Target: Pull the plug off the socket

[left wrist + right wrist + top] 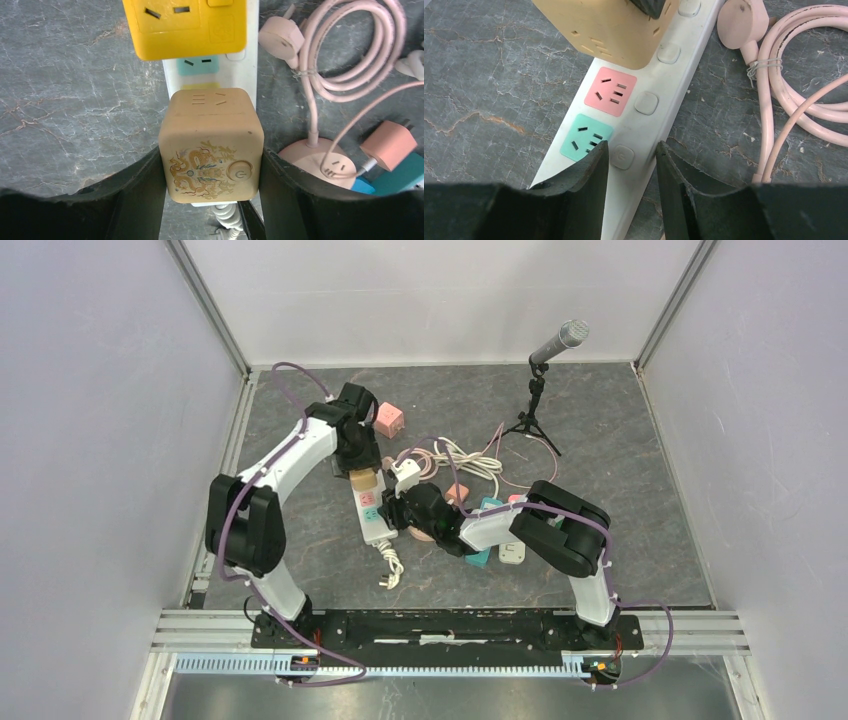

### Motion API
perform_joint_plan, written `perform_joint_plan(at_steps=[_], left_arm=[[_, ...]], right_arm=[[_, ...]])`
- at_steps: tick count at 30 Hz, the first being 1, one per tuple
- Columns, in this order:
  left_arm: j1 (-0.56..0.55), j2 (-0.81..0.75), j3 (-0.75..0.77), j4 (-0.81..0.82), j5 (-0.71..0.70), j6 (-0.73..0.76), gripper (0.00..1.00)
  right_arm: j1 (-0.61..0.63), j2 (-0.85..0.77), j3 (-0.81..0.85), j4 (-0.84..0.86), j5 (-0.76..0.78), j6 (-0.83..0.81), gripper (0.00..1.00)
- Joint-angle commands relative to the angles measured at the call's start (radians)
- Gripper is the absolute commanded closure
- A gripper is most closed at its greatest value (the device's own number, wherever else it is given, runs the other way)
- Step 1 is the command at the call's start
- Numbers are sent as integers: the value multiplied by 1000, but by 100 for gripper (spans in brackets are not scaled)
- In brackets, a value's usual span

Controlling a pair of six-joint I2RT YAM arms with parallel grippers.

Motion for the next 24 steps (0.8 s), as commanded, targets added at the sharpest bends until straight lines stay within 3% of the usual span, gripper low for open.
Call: perform_joint_plan(at_steps=[1, 7, 15, 19, 24], left_arm=[[4, -126, 24, -8, 41, 26, 65], [17, -255, -40, -74, -57, 37, 64], [31, -465, -327, -76, -255, -118, 58], [31, -557, -427, -41, -256, -170, 58], [31, -534, -467, -55, -227, -171, 56]], right_arm=[[3, 39, -33, -69, 17, -7, 56], [3, 25, -55, -44, 16, -3, 56], [2, 28, -61, -24, 4, 12, 55], [1, 40, -51, -22, -9, 20, 55], [1, 43, -52, -15, -15, 26, 55]])
